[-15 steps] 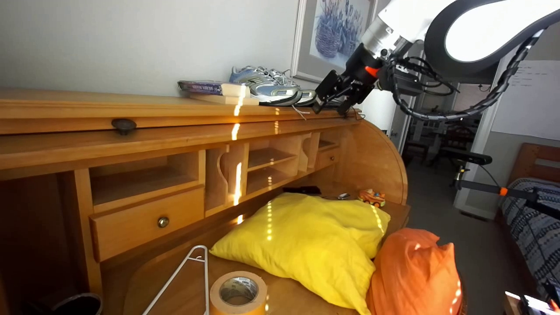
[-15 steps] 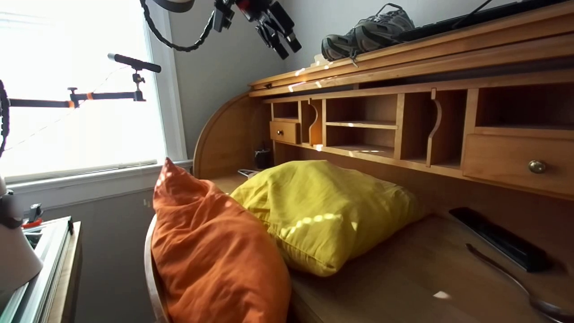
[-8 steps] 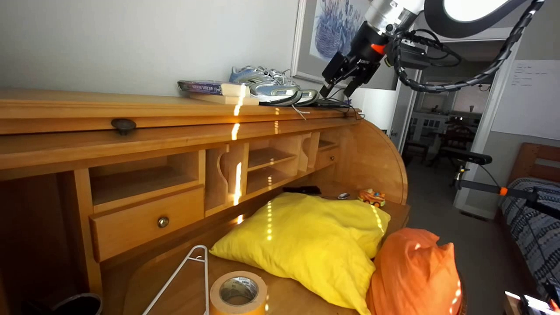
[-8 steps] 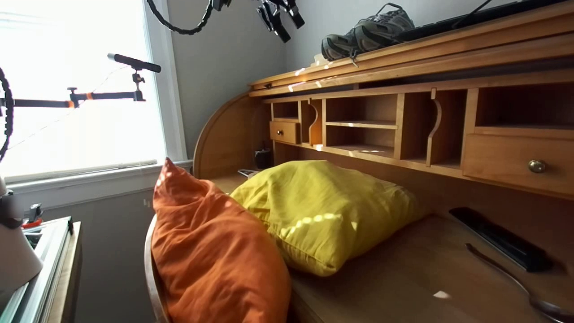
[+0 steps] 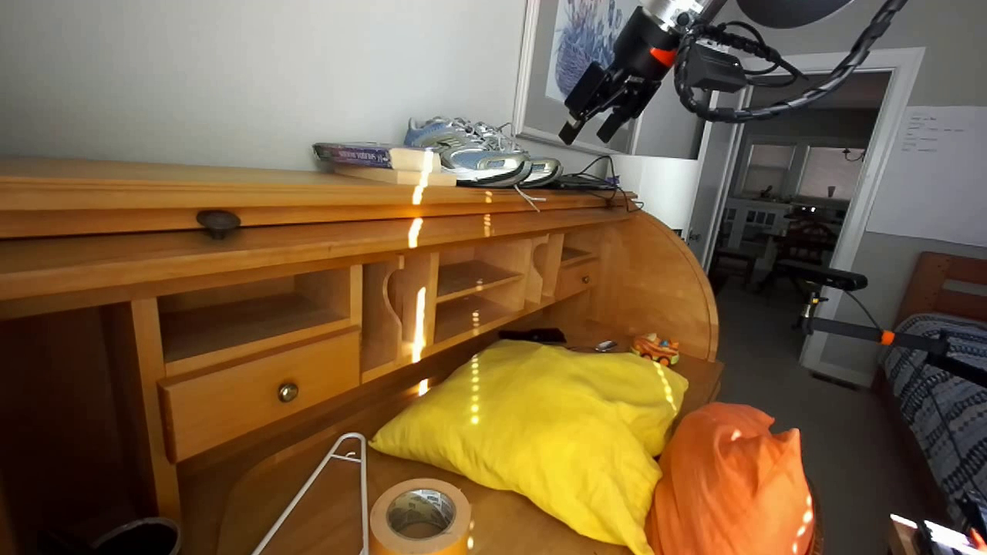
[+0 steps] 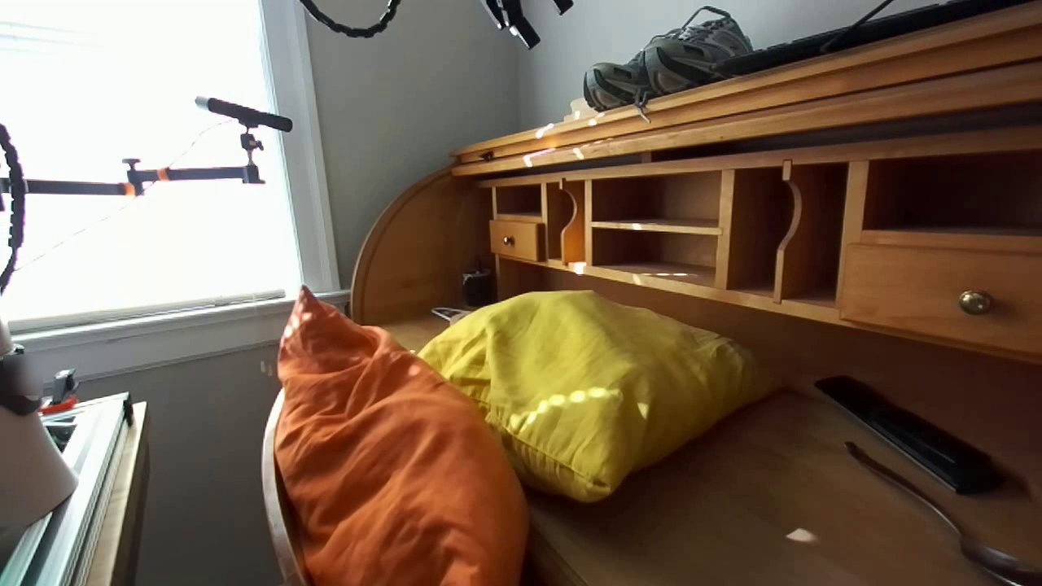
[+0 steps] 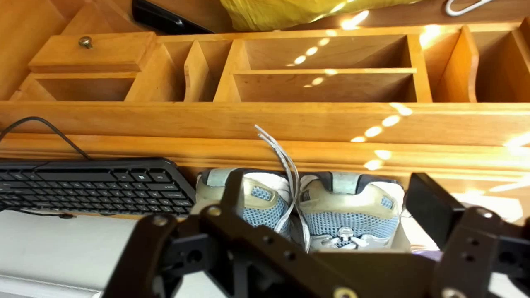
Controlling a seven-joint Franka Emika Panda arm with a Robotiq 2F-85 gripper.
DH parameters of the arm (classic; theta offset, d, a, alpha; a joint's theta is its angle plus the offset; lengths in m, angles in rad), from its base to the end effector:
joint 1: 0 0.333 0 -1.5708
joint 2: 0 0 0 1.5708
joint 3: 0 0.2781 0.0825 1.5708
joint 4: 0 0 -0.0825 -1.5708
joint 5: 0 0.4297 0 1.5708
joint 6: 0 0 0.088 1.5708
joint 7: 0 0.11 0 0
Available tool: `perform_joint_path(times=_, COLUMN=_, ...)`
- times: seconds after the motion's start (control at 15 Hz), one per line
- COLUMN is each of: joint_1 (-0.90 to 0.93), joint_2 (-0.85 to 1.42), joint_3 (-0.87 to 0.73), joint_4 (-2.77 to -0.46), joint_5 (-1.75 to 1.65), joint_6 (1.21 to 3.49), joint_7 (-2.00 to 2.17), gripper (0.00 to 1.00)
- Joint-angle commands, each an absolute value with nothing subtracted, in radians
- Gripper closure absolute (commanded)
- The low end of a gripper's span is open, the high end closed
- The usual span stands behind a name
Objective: Move the yellow pillow backwards, then put the shoes on the yellow pillow
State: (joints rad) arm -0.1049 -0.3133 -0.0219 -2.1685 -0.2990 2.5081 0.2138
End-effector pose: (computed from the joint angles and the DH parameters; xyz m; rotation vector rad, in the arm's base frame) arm 0.5606 -0.0706 0.5474 2.7646 -0.2216 0.9501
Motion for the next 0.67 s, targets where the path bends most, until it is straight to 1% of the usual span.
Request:
perform_joint_path(times=0.0, joint_1=-0.104, joint_2=-0.252, joint_3=-0.039, joint_4=-2.100, joint_5=-0.253, joint_6=2.491, joint_7=0.128, gripper=0.00)
perform_joint_path(times=0.4, joint_1=-0.086, joint_2=-0.158, joint_3=-0.057, joint_4=-2.028, joint_5=-0.185, joint_6=2.521, joint_7=0.021, gripper=0.00)
perform_joint_path(times=0.47, joint_1=-0.082, joint_2=-0.141, joint_3=-0.059, joint_4=-2.019, joint_5=-0.168, joint_6=2.531, joint_7=0.000, gripper=0.09)
perform_joint_path(times=0.53, joint_1=-0.078, joint_2=-0.127, joint_3=-0.060, joint_4=-2.009, joint_5=-0.151, joint_6=2.540, joint_7=-0.017, gripper=0.27)
perform_joint_path(times=0.6, joint_1=-0.075, joint_2=-0.114, joint_3=-0.060, joint_4=-2.001, joint_5=-0.137, joint_6=2.550, joint_7=-0.035, gripper=0.34)
